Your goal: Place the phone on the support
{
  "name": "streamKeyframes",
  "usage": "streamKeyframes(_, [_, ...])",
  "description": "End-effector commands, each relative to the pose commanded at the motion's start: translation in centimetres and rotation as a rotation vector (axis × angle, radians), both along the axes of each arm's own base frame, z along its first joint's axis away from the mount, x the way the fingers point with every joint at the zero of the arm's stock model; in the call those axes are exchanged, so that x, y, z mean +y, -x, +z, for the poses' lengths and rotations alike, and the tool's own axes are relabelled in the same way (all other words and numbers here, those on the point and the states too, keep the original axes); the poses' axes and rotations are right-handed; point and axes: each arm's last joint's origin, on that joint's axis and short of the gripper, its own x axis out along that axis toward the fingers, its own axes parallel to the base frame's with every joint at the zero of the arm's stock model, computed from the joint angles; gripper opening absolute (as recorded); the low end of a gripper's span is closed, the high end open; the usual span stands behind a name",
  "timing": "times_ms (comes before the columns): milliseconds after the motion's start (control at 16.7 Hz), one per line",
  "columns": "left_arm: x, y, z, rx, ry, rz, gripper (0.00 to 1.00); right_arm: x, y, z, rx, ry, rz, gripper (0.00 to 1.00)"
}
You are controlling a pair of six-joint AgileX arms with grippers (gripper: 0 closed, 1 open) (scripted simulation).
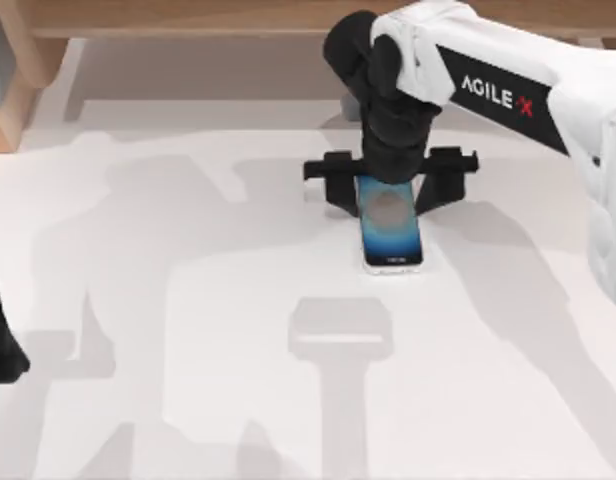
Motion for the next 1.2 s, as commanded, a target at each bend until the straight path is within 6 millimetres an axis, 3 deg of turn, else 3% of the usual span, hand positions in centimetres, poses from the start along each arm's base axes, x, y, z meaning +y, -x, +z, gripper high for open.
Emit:
streamKeyframes(120, [0.0, 0.0, 0.0, 0.0, 0.0, 0.0, 1.0, 0.0, 0.0, 0.0, 0.0, 0.0, 0.0, 0.0])
streamKeyframes(180, [0.0, 0.0, 0.0, 0.0, 0.0, 0.0, 1.0, -0.1, 0.2, 2.1, -0.03, 0.001, 0.004, 0.0])
streamKeyframes(540, [0.0, 0.0, 0.0, 0.0, 0.0, 0.0, 1.0, -0.1, 0.2, 4.1, -0.029, 0.001, 0.004, 0.0])
streamKeyframes(840, [0.0, 0.0, 0.0, 0.0, 0.0, 0.0, 1.0, -0.1, 0.1, 4.4, -0.037, -0.006, 0.004, 0.0])
streamKeyframes(1020, [0.0, 0.0, 0.0, 0.0, 0.0, 0.0, 1.0, -0.7, 0.1, 7.1, -0.093, -0.057, 0.02, 0.0])
streamKeyframes(1200, [0.0, 0.0, 0.0, 0.0, 0.0, 0.0, 1.0, -2.6, 0.2, 9.8, -0.139, -0.113, 0.042, 0.0])
